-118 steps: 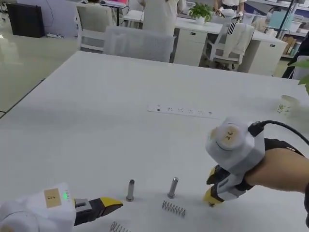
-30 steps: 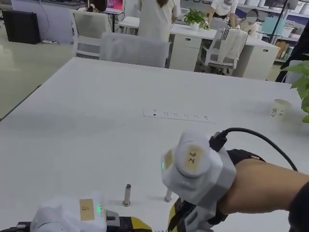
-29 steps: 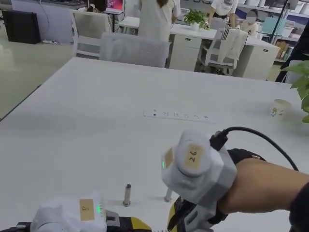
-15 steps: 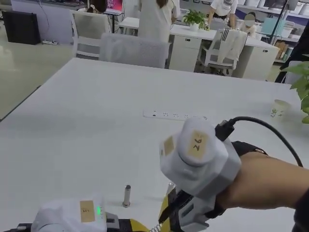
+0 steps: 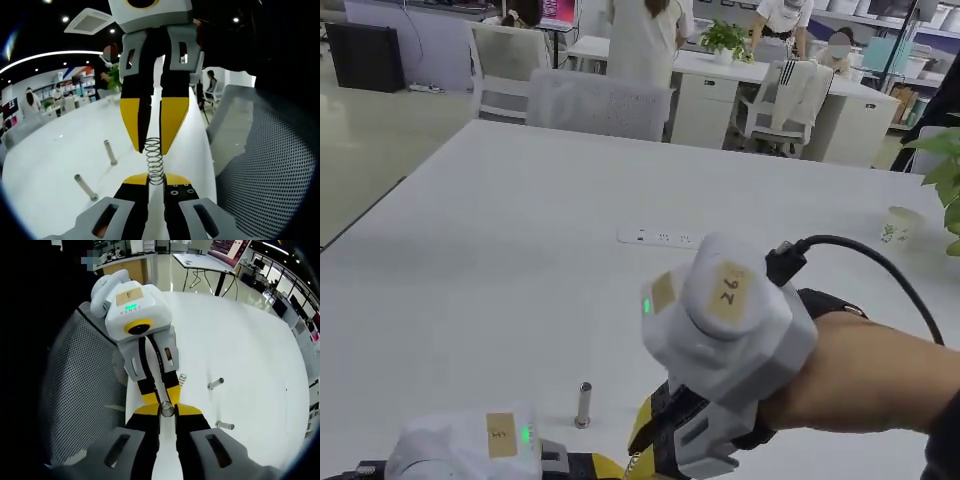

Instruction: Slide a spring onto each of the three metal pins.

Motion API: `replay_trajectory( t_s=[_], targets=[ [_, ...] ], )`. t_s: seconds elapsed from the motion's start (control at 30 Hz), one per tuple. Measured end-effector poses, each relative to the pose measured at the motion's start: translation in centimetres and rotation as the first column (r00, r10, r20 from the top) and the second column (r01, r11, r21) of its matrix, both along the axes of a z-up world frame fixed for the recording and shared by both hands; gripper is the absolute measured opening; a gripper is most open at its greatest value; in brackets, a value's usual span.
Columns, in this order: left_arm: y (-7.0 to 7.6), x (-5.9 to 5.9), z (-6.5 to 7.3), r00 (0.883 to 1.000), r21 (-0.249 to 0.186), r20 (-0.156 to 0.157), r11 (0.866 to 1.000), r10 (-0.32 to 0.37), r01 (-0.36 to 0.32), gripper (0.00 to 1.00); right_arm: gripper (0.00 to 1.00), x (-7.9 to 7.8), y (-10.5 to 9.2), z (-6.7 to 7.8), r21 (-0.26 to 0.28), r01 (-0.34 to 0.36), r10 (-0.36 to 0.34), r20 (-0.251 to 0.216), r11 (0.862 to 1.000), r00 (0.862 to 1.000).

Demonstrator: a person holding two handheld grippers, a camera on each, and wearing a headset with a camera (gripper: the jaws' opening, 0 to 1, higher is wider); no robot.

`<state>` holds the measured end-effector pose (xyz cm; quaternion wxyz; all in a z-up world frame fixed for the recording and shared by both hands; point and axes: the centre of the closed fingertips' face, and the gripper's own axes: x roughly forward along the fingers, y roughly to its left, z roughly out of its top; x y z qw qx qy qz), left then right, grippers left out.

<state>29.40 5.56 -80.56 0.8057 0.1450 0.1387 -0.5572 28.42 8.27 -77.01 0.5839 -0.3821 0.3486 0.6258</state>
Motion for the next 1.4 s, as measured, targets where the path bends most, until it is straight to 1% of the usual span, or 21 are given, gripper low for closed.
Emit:
replay_trajectory(
  t_s=[0.07,0.1,0.37,0.53,0.7,0.83,0.93,1.17,1.4],
  targets=[
    [-0.1,0.1,0.4,1.0,-0.021,0.004,1.0,0.003,-0.003,0.02,0.08,-0.1,0.0,-0.2,-0.004,0.001,-0.001,-0.007,1.0,1.0],
    [-0.1,0.1,0.5,1.0,-0.023,0.005,1.0,0.003,-0.003,0.02,0.09,-0.1,0.0,-0.4,-0.006,-0.001,0.001,-0.006,1.0,1.0],
    [-0.2,0.1,0.6,1.0,-0.021,0.012,1.0,-0.001,0.001,0.02,0.09,-0.1,-0.3,-1.4,-0.026,0.005,-0.005,-0.025,1.0,1.0],
    [-0.4,0.1,0.9,1.0,-0.027,0.014,1.0,-0.004,0.004,0.02,0.09,-0.1,-0.3,-1.6,-0.027,0.006,-0.007,-0.026,1.0,1.0],
    [-0.5,0.1,0.8,1.0,-0.025,0.01,1.0,-0.005,0.005,0.03,0.08,0.0,-0.4,-1.7,-0.032,0.005,-0.006,-0.024,0.999,1.0],
    [-0.3,0.4,0.7,1.0,-0.034,0.0,0.999,0.012,-0.012,0.03,0.08,0.2,-0.4,-1.7,-0.033,0.014,-0.015,-0.017,0.999,1.0],
    [0.0,0.6,0.4,1.0,-0.02,-0.002,1.0,0.022,-0.022,0.06,0.08,0.5,-0.6,-1.6,-0.035,0.022,-0.023,-0.013,0.999,1.0],
    [0.7,0.9,0.2,0.998,-0.025,-0.015,0.998,0.054,-0.054,0.16,0.08,1.4,-1.5,-1.2,-0.038,0.05,-0.05,-0.002,0.998,0.999],
    [1.6,1.3,0.0,0.994,-0.041,-0.049,0.994,0.098,-0.1,0.24,0.08,2.3,-2.8,-1.2,-0.051,0.084,-0.083,0.013,0.995,0.996]
  ],
)
